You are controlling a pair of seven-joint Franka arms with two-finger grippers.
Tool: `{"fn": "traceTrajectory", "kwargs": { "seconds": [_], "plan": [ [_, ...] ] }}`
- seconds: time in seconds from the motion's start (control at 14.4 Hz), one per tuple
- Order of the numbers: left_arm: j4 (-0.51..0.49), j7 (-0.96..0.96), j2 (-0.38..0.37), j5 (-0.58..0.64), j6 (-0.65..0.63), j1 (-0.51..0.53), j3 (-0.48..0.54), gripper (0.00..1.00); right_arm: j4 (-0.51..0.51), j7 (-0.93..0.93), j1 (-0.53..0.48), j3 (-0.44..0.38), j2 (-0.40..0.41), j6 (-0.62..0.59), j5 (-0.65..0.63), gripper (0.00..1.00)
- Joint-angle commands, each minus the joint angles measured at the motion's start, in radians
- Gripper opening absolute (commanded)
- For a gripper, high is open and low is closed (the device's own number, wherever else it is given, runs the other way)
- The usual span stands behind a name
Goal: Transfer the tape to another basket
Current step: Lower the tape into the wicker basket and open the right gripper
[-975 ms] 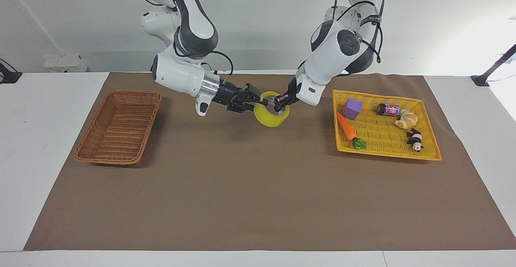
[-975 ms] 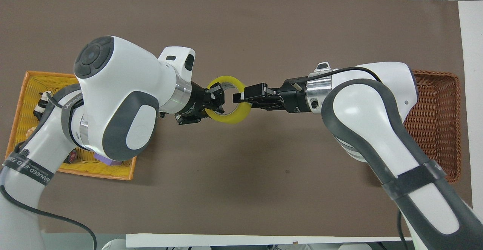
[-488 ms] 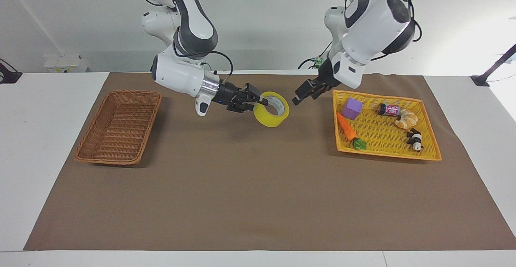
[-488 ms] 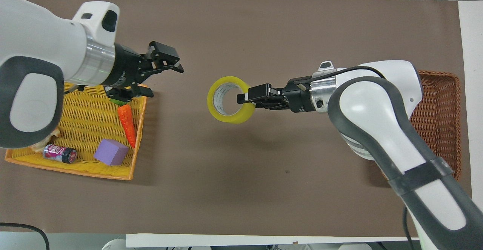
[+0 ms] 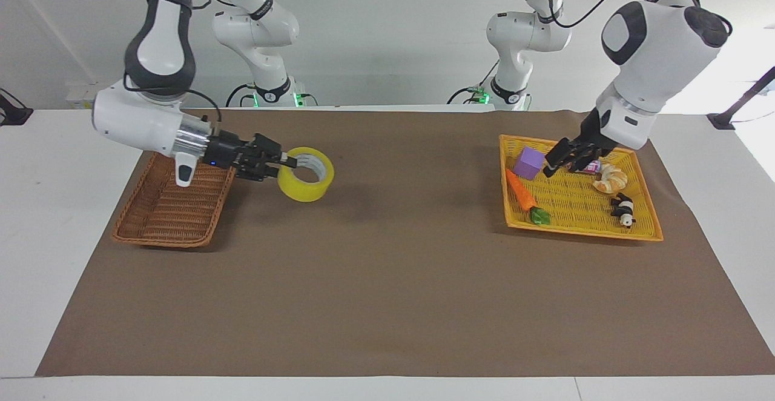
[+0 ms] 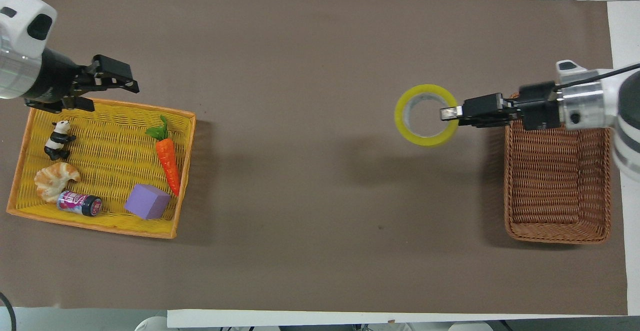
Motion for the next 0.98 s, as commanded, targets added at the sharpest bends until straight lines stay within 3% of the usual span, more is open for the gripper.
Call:
{"fn": "traceTrajectory", "kwargs": {
  "seconds": [0.0, 0.21, 0.42, 0.7, 0.91],
  "plan": [
    [-0.008, 0.145, -0.01, 0.08, -0.016, 0.071, -0.009, 0.99, 0.046, -0.085, -0.204, 0.018, 0.002, -0.12, -0.127, 0.07],
    [-0.011, 0.164, -0.013, 0.091, -0.042, 0.128, -0.009, 1.0, 0.1, -0.276, -0.373, 0.018, 0.094, -0.232, -0.241, 0.07],
    [-0.011, 0.162, -0.016, 0.091, -0.07, 0.146, -0.009, 1.0, 0.108, -0.358, -0.437, 0.018, 0.175, -0.24, -0.264, 0.07],
    [-0.009, 0.168, -0.014, 0.101, -0.091, 0.131, -0.032, 1.0, 0.106, -0.428, -0.441, 0.018, 0.208, -0.212, -0.33, 0.07],
    [0.05, 0.171, -0.002, 0.185, -0.204, 0.114, -0.066, 1.0, 0.105, -0.474, -0.465, 0.018, 0.208, -0.212, -0.374, 0.07]
  ]
}}
